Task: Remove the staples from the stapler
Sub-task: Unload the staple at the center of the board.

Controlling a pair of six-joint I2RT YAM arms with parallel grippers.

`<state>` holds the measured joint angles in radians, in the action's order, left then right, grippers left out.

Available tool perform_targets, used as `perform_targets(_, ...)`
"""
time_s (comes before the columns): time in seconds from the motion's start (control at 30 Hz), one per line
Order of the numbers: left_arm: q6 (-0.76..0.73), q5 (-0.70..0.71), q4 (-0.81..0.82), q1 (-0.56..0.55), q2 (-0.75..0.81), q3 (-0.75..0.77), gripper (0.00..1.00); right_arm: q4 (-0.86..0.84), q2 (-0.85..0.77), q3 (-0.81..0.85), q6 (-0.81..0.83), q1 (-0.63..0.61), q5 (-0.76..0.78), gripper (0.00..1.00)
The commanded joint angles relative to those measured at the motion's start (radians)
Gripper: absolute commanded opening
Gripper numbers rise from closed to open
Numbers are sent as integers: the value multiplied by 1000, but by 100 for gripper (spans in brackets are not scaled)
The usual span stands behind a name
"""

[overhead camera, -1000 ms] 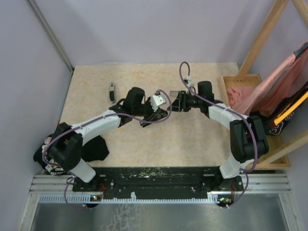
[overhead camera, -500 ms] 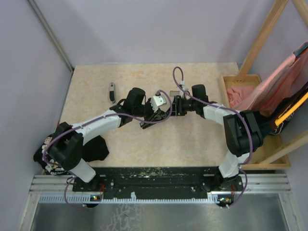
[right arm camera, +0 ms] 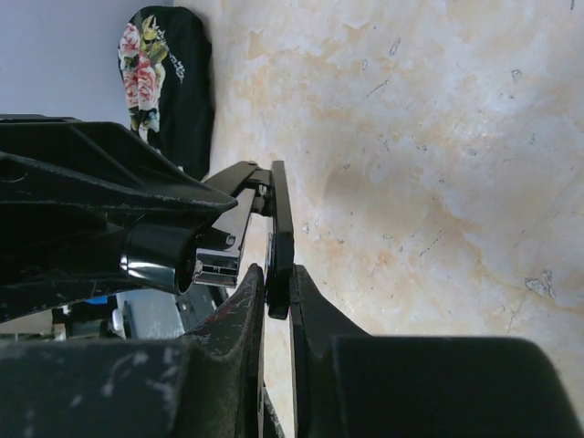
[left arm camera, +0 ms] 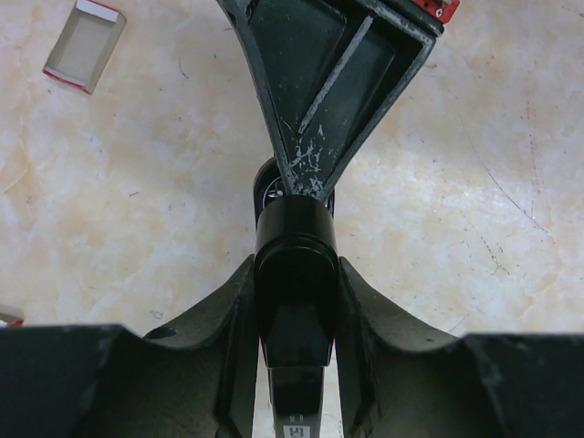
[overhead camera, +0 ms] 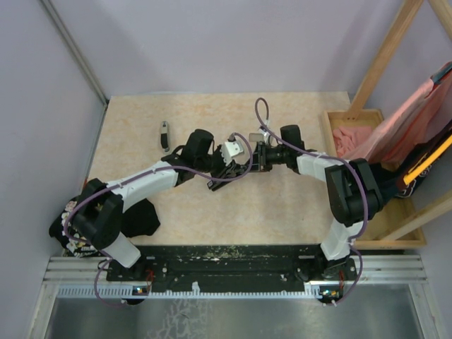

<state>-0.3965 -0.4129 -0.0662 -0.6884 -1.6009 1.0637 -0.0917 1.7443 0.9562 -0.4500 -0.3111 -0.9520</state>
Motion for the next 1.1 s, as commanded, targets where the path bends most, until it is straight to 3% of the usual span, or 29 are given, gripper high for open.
perform_targets(0.0,14,-32,70,3,11,44,0,-43,24,14,11,-13,-18,4)
perform_targets(0.2,22,-31,73,14,32,38,0,-11,60,22,47,-8,7,0)
perform_targets(1.07,51,-55,243,61,85,-110,0,98,138,45,154,12,178,0)
